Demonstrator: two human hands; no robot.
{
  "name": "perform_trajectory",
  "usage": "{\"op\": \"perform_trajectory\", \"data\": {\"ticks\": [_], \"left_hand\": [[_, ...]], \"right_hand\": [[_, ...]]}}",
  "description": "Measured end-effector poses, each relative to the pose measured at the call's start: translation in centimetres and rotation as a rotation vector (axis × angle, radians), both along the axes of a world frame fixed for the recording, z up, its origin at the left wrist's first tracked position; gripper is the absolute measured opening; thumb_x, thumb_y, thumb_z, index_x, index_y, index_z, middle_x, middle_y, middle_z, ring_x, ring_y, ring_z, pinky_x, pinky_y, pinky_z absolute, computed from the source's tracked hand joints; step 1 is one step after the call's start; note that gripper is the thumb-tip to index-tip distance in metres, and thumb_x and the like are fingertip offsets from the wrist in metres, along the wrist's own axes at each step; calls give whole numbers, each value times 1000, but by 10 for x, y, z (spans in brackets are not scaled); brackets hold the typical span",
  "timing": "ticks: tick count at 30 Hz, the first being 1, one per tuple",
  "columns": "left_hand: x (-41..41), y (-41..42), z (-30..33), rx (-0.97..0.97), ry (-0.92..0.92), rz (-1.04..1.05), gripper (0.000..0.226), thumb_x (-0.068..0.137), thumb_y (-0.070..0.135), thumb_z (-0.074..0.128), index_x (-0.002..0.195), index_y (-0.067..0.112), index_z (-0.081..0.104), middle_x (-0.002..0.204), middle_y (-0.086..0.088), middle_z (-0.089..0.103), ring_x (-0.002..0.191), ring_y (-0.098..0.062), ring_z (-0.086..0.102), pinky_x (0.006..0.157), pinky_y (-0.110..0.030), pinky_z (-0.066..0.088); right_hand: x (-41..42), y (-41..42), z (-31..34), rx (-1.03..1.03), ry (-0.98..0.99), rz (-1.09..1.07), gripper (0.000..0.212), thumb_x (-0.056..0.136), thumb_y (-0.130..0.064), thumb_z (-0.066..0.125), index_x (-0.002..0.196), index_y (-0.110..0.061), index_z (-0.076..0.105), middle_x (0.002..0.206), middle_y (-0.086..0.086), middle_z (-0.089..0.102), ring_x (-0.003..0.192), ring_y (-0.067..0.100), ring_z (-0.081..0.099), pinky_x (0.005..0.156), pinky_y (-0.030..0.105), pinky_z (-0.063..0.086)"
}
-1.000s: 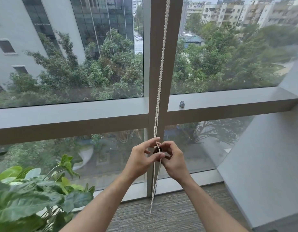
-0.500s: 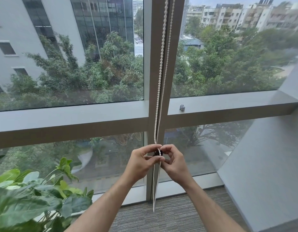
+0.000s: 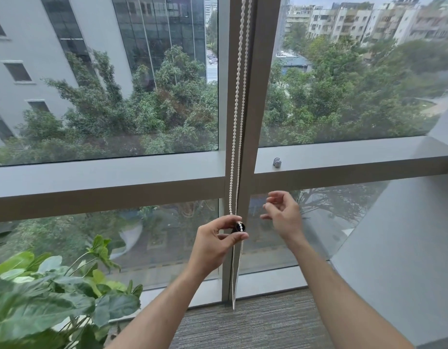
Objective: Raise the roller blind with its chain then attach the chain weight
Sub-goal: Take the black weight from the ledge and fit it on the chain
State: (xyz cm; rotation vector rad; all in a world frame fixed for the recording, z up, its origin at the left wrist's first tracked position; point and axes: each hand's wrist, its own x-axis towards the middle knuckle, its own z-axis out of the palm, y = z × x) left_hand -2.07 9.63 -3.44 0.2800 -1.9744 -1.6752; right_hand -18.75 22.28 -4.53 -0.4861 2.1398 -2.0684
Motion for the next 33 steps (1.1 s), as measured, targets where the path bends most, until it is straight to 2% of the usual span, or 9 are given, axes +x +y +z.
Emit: {"op": "perform_trajectory", "data": {"ticks": [3, 6, 8, 12, 18, 22, 27, 30, 33], "left_hand": [[-1, 0, 1, 6, -6, 10, 33, 66, 33, 84, 97, 31, 75, 95, 10, 76, 93, -8, 70, 75, -20, 58], [-2, 1, 2, 11, -17, 32, 33, 65, 33, 85, 96, 31, 75, 93, 7, 76, 93, -9, 70, 75, -21, 58], [-3, 2, 3, 16, -23, 43, 32, 64, 34, 85, 95, 34, 75, 92, 6, 76, 92, -9, 70, 76, -22, 58], [-4, 1, 5, 26, -35, 53, 32, 65, 30, 86, 96, 30, 76, 92, 2, 76, 88, -6, 71, 76, -22, 59], [-3, -1, 2, 64, -42, 82, 32, 68, 12, 87, 96, 21, 77, 89, 1, 77, 91, -14, 71, 75, -22, 58], [0, -2, 3, 58, -44, 98, 34, 68, 10, 87, 100, 16, 76, 93, -3, 77, 92, -16, 71, 76, -23, 58], [0, -3, 7, 70, -24, 94, 34, 66, 19, 87, 97, 26, 75, 92, 1, 77, 92, -14, 71, 75, -20, 57], [0, -4, 6, 78, -25, 90, 35, 64, 27, 85, 98, 28, 75, 91, 4, 77, 93, -13, 71, 76, -20, 57], [-2, -6, 5, 70, -28, 87, 37, 65, 29, 85, 100, 25, 76, 92, 5, 77, 93, -11, 71, 76, -21, 57]], "right_hand": [[-39, -5, 6, 165, 52, -142, 20, 90, -8, 65, 108, -14, 61, 94, 9, 65, 89, 30, 68, 73, 43, 62], [-68, -16, 14, 294, 92, -245, 35, 89, -21, 68, 120, -8, 58, 110, 15, 64, 99, 30, 64, 90, 42, 55], [-79, -24, 22, 348, 120, -278, 44, 89, -25, 69, 127, -6, 57, 118, 16, 62, 105, 28, 61, 93, 35, 47], [-96, -37, 37, 421, 94, -289, 55, 89, -31, 70, 135, -6, 53, 126, 19, 64, 119, 34, 58, 98, 36, 44], [-100, -50, 47, 510, 116, -307, 40, 83, -35, 72, 116, -12, 67, 115, 15, 71, 109, 33, 64, 81, 32, 44], [-101, -52, 48, 480, 80, -318, 33, 82, -30, 73, 109, -12, 69, 109, 14, 73, 106, 32, 65, 86, 32, 48], [-99, -50, 46, 389, 57, -270, 25, 84, -24, 73, 103, -9, 69, 97, 13, 74, 92, 32, 70, 86, 42, 57], [-85, -45, 43, 279, 48, -237, 19, 87, -26, 73, 98, -12, 68, 79, 2, 68, 69, 21, 72, 65, 38, 62], [-63, -41, 39, 186, 59, -194, 11, 87, -30, 74, 89, -21, 68, 82, 3, 72, 49, 7, 68, 48, 30, 60]]}}
